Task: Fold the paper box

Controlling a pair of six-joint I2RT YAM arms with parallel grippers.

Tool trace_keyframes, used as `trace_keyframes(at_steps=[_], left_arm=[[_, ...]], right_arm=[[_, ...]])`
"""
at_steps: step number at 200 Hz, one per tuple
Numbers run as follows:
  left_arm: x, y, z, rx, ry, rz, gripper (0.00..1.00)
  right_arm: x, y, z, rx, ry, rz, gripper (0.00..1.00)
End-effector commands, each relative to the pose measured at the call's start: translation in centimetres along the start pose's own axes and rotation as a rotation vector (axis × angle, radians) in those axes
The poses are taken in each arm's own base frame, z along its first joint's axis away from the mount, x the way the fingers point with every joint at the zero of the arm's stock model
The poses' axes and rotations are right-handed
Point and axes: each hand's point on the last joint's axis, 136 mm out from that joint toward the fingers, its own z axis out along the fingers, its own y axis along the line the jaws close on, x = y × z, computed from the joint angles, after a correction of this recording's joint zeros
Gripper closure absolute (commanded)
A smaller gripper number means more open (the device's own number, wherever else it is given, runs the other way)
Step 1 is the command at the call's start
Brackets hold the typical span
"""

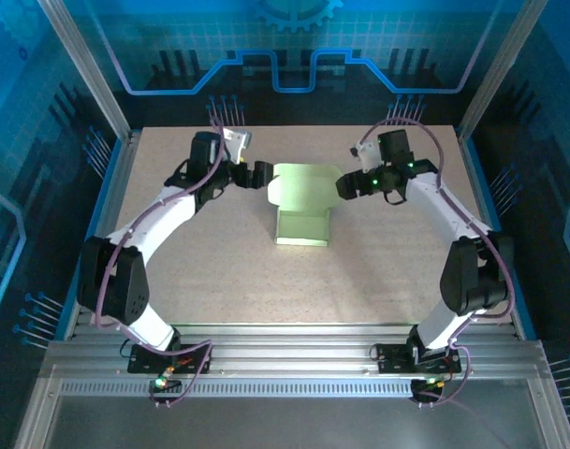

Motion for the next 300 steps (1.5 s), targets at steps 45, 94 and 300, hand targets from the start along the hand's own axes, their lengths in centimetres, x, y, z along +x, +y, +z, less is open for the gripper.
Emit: trace_keyframes(at_steps=[45, 94, 300], left_arm=[[1.6, -1.7, 0.9, 0.202, 0.209, 0.085, 0.01], [1.7, -2.0, 1.5, 0.24, 0.256, 0.088, 0.01], [2.8, -1.8, 2.1, 0.254, 0.312, 0.086, 0.04]], right_arm=[[-0.9, 0.0, 1.0, -0.186, 0.114, -0.222, 0.21], [-0.9, 1.7, 3.3, -0.299, 0.213, -0.295, 0.25], [0.2, 1.7, 7.1, -0.29, 0.389, -0.369, 0.8]])
